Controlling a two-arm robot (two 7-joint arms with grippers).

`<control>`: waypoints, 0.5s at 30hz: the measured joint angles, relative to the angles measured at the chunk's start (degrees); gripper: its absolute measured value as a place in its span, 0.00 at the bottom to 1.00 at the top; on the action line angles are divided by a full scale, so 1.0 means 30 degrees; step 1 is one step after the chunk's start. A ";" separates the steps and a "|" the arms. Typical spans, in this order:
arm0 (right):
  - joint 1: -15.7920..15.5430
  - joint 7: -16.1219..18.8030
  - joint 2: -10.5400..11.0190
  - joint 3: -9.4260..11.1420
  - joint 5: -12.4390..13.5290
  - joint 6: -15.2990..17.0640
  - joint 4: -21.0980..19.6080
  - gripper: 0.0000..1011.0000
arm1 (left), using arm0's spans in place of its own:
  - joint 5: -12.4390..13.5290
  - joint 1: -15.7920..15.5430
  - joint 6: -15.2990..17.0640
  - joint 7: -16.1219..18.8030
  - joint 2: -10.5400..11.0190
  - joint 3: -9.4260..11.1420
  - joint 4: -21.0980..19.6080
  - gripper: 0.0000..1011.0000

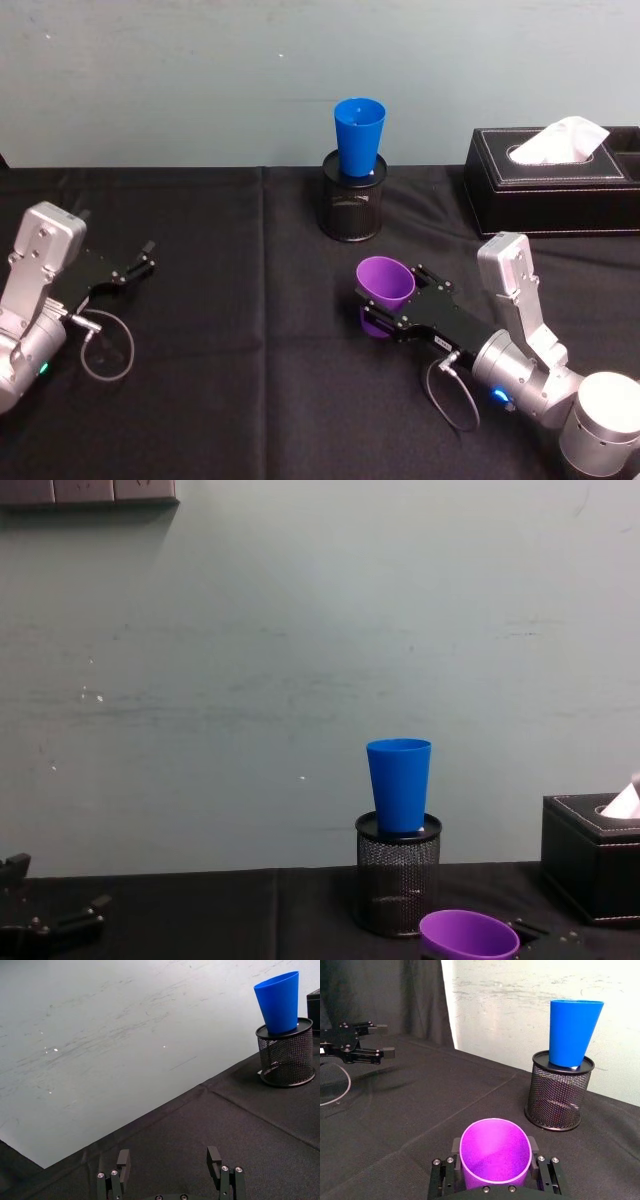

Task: Pick up one cup with a gripper and tap it against the other cup.

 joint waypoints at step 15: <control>-0.0041 0.0447 0.0705 0.0953 0.0884 0.3579 -0.3232 0.72 | 0.0000 -0.0002 0.0000 0.0000 0.0001 0.0000 0.0000 0.99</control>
